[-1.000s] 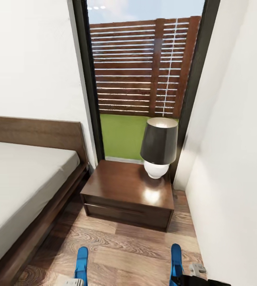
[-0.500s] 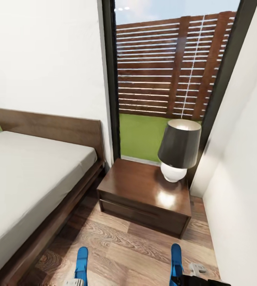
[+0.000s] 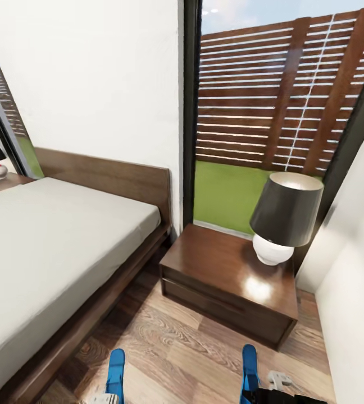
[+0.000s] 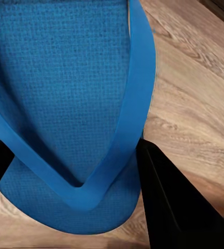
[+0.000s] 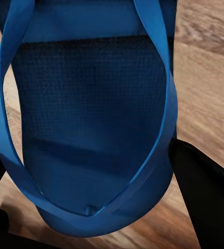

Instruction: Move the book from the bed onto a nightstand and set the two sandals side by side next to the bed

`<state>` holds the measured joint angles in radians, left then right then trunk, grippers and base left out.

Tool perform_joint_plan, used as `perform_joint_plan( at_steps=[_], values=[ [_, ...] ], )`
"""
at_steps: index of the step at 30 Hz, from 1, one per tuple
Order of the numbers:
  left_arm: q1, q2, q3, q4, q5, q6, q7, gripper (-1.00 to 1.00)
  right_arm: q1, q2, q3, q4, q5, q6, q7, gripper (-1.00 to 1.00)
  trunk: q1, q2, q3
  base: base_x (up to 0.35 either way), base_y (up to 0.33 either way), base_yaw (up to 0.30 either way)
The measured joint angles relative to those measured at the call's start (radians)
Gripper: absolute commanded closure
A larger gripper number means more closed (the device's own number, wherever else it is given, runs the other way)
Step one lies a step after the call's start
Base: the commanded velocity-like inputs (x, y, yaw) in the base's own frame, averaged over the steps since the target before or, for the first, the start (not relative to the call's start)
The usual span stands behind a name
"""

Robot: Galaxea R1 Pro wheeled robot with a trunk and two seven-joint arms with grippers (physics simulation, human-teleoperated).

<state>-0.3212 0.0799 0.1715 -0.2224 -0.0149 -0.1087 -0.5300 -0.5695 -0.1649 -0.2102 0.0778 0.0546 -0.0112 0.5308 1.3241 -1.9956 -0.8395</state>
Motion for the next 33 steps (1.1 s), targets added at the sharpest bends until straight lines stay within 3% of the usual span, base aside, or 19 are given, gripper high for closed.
perform_joint_plan(
  at_steps=[33],
  values=[
    [0.0, 0.0, 0.0, 0.0, -0.001, 0.0, 0.0, 1.0, 0.0, 0.0, 0.0, 0.0, 0.0, 0.0, 0.0, 1.0, 0.0, 0.0, 0.0, 0.0, 0.0, 0.288]
  ],
)
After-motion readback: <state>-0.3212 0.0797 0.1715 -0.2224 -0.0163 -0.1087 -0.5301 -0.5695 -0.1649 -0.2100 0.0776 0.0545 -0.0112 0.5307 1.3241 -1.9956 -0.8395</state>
